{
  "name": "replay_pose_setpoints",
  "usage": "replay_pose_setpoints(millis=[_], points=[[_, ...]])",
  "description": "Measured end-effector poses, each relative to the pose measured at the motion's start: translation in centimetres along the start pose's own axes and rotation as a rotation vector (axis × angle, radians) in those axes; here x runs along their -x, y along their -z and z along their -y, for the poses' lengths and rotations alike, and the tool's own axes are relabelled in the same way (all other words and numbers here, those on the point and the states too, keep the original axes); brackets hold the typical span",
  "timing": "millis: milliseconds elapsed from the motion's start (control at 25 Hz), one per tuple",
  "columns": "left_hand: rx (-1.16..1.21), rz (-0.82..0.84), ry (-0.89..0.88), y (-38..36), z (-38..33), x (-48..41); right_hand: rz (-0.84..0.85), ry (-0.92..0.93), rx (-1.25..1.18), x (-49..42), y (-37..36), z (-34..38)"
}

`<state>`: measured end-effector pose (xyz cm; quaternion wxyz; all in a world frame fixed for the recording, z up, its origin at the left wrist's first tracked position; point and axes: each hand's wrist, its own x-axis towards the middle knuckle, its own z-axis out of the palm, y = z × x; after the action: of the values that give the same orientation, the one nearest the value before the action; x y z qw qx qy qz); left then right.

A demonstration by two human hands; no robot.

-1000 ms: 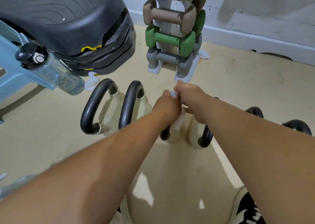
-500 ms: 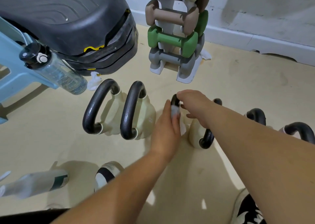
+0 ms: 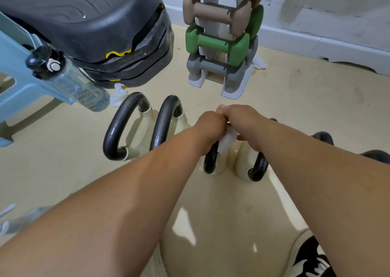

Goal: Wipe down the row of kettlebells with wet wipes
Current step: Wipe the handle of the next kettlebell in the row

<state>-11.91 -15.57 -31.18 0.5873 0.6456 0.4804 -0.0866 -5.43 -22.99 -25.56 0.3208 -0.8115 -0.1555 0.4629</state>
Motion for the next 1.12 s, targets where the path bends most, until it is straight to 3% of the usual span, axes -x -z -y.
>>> replay_pose_setpoints(millis=[80, 240, 360, 480, 640, 720, 800, 880, 960, 1120], points=[[0.067, -0.015, 0.056, -0.4, -0.3, -0.4, 0.003, 0.019, 0.019, -0.1, -0.1, -0.3], [0.020, -0.262, -0.334, -1.6, 3.6, 3.1, 0.030, 0.014, -0.049, 0.2, -0.9, -1.7], [-0.168, -0.337, -0.470, -2.8, 8.4, 6.7, -0.004, 0.046, -0.024, 0.4, -1.2, -2.2], [-0.203, -0.213, -0.432, -3.2, 11.4, 8.9, -0.051, 0.064, -0.017, 0.7, -1.5, -2.3], [-0.267, -0.235, -0.480, -2.0, 10.3, 8.1, -0.063, 0.092, 0.023, 0.2, -1.9, -2.2], [-0.112, -0.213, -0.409, -1.4, 7.3, 6.6, -0.064, 0.111, 0.031, -0.2, -2.1, -2.2], [0.075, -0.098, -0.226, -0.5, 4.5, 4.9, -0.079, 0.112, 0.030, -0.5, -2.2, -2.2], [0.133, -0.039, -0.180, -0.2, 4.0, 4.5, -0.078, 0.112, 0.035, -0.7, -2.2, -2.2], [0.154, -0.135, -0.263, -1.3, 5.7, 5.3, -0.072, 0.109, 0.059, -0.6, -2.1, -2.1], [-0.122, -0.257, -0.426, -3.5, 11.5, 8.8, -0.080, 0.123, 0.081, 0.0, -2.0, -2.1]])
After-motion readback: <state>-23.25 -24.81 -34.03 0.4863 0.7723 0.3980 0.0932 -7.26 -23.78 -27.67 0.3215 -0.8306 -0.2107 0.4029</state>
